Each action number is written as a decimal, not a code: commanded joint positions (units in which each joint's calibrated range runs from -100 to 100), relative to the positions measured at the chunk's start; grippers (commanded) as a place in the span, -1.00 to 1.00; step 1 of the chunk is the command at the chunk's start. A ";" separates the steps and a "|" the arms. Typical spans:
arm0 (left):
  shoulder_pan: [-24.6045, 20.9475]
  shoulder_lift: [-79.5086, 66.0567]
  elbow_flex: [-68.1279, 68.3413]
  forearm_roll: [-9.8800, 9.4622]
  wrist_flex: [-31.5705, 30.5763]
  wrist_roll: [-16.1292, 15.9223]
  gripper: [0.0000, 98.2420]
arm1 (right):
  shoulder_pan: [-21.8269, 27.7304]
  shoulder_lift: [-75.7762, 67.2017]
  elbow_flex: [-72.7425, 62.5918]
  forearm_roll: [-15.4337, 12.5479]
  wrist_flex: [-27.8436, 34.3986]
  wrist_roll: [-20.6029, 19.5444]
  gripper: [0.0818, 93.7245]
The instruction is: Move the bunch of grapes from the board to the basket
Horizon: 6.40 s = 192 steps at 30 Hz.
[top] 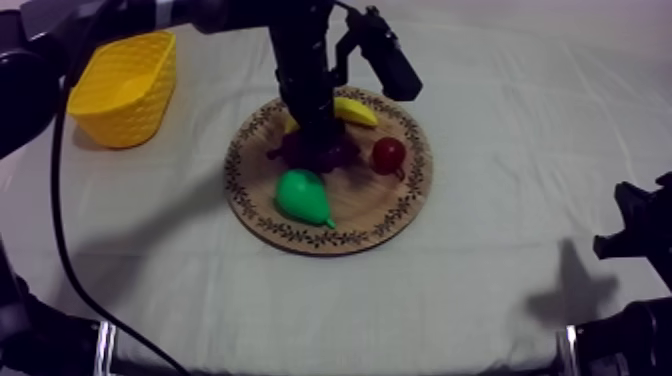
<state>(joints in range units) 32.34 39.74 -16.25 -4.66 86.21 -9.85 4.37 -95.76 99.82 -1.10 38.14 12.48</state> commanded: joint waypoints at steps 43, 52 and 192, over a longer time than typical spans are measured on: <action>-0.47 10.89 -0.88 2.82 -0.35 0.97 -0.24 | -0.01 0.00 -0.04 0.00 0.00 0.00 -0.99; -0.29 9.02 -0.76 2.87 -0.37 0.93 -0.26 | -0.01 0.00 -0.04 0.00 0.00 0.00 -0.99; -34.26 -1.32 -2.92 7.60 3.82 7.72 0.81 | -0.01 0.00 -0.04 0.00 0.00 0.00 -0.99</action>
<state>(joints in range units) -1.96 38.54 -19.17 2.91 89.96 -2.13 4.37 -95.76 99.82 -1.10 38.14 12.47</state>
